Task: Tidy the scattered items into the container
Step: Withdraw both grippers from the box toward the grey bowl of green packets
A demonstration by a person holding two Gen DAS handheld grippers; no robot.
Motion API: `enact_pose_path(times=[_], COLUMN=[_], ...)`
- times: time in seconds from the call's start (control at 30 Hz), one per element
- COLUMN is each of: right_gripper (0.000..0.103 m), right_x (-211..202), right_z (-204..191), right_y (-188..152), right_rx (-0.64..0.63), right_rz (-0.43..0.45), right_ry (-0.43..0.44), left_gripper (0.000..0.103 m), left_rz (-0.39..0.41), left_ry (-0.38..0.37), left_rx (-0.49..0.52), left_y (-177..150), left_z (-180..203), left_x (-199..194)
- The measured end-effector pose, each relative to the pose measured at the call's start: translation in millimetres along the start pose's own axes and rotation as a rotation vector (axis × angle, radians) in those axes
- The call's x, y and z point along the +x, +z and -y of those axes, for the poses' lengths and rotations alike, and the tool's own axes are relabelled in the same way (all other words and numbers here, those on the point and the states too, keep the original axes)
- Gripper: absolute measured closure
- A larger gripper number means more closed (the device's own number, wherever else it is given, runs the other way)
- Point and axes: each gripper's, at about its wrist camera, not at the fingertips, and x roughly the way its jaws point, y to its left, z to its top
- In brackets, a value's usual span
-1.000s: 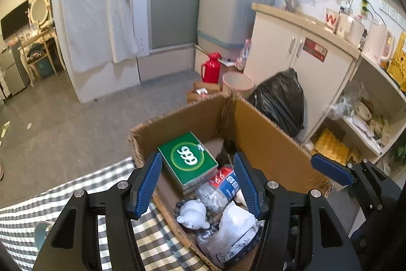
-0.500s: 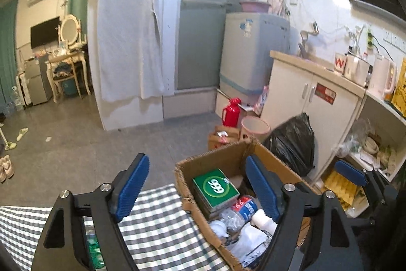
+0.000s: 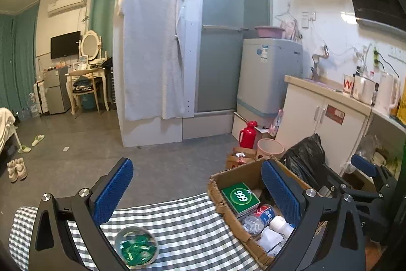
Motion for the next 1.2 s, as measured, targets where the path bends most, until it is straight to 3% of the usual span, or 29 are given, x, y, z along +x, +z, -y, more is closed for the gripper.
enact_pose_path(times=[0.5,0.87,1.2], right_gripper=[0.000,0.000,0.000], right_x=[5,12,19], right_z=[-68,-121,-167], right_y=[-12,-24,-41], right_rx=[-0.107,-0.175,-0.243], right_rz=[-0.043,-0.081,-0.124], right_ry=[0.114,0.197,0.298], left_gripper=[0.000,0.000,0.000], left_rz=[-0.024,-0.033,-0.069], left_ry=[0.160,0.283,0.324], left_rx=[-0.046,-0.020,-0.069], left_y=[-20,-37,-53], left_z=[-71,-110,-154], left_x=[-21,-35,-46])
